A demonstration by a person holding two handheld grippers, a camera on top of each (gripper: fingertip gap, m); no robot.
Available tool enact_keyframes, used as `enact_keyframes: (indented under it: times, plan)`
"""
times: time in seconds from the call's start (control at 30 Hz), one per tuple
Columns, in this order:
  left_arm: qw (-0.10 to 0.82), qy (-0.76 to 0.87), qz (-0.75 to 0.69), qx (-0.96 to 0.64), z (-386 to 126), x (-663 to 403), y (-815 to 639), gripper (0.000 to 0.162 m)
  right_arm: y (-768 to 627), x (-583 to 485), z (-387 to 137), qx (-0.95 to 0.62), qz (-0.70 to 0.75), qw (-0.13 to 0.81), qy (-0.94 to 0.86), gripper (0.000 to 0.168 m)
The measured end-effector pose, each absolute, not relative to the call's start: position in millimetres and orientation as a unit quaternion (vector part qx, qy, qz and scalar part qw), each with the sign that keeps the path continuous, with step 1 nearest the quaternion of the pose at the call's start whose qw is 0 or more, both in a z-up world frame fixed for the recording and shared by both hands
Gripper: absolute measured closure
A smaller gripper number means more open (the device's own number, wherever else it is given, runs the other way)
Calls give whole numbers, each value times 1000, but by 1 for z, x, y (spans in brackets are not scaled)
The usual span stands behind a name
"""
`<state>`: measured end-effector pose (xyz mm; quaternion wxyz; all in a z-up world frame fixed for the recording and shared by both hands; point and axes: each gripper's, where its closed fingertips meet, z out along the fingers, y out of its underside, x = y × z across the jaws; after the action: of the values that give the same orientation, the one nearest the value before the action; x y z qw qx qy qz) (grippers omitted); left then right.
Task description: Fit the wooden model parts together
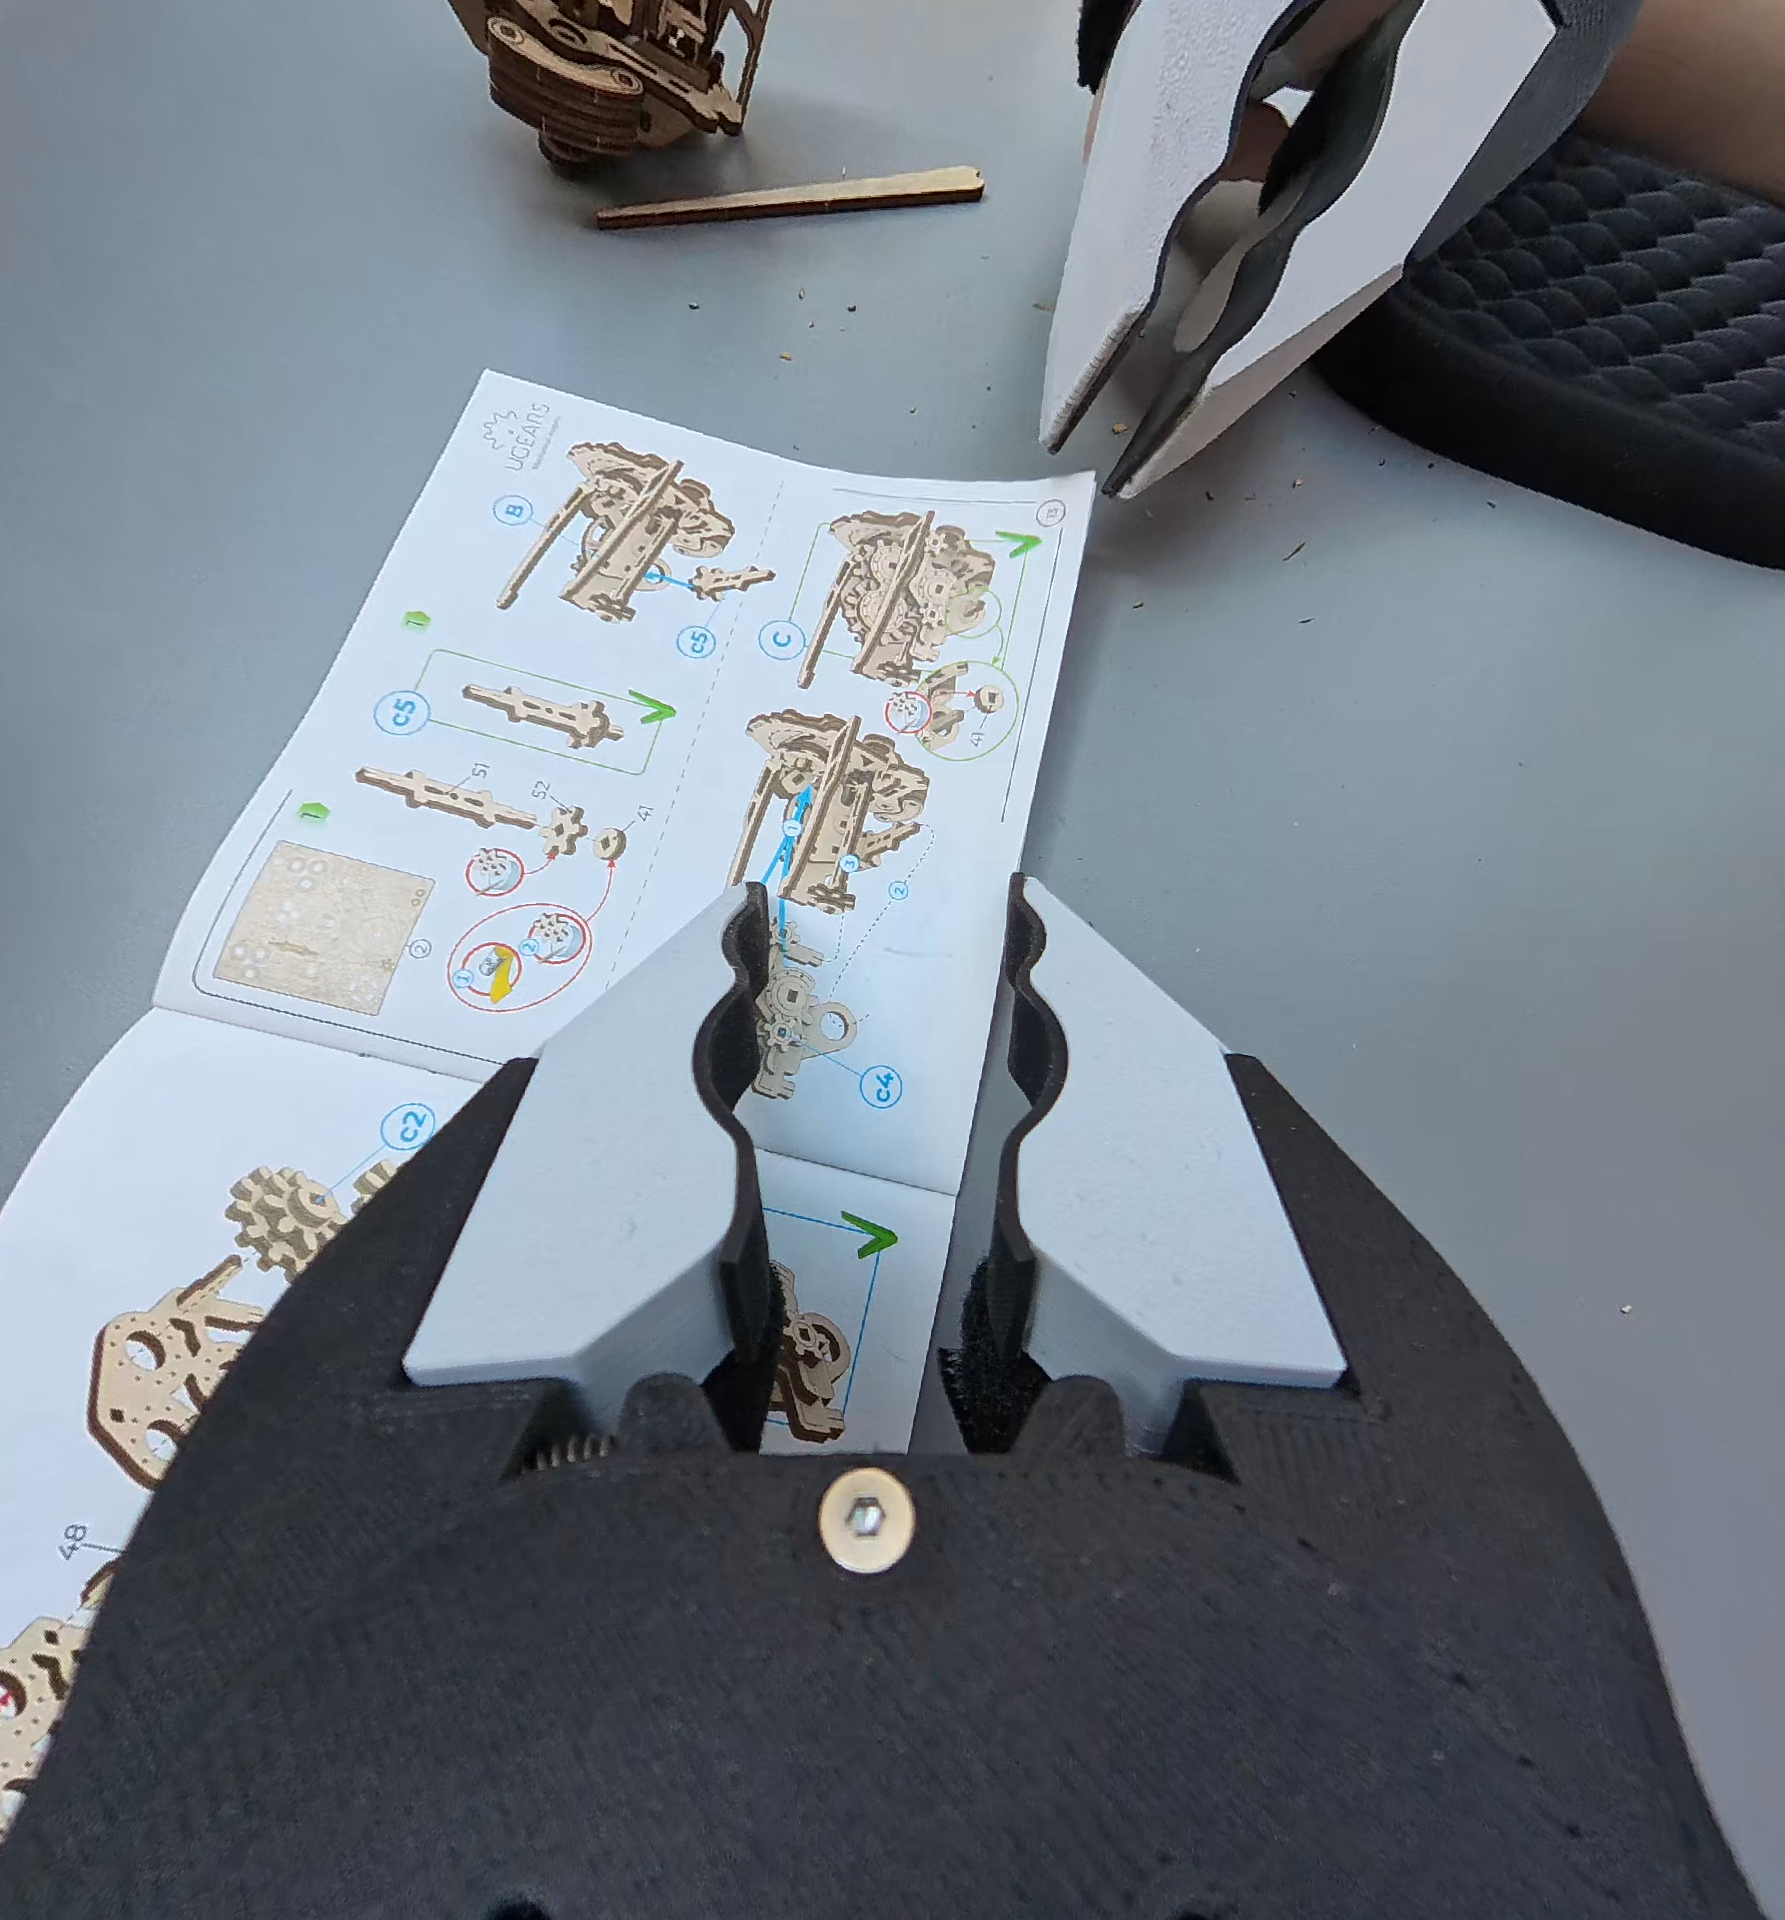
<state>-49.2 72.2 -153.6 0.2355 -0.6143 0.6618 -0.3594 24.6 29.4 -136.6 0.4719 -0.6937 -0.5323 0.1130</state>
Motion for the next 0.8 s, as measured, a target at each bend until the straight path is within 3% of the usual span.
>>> enact_keyframes:
  times: [0.8]
  plan:
    - [238,665,-356,-612,-154,-49,72,118,31,23,-140,-692,94,474,-535,168]
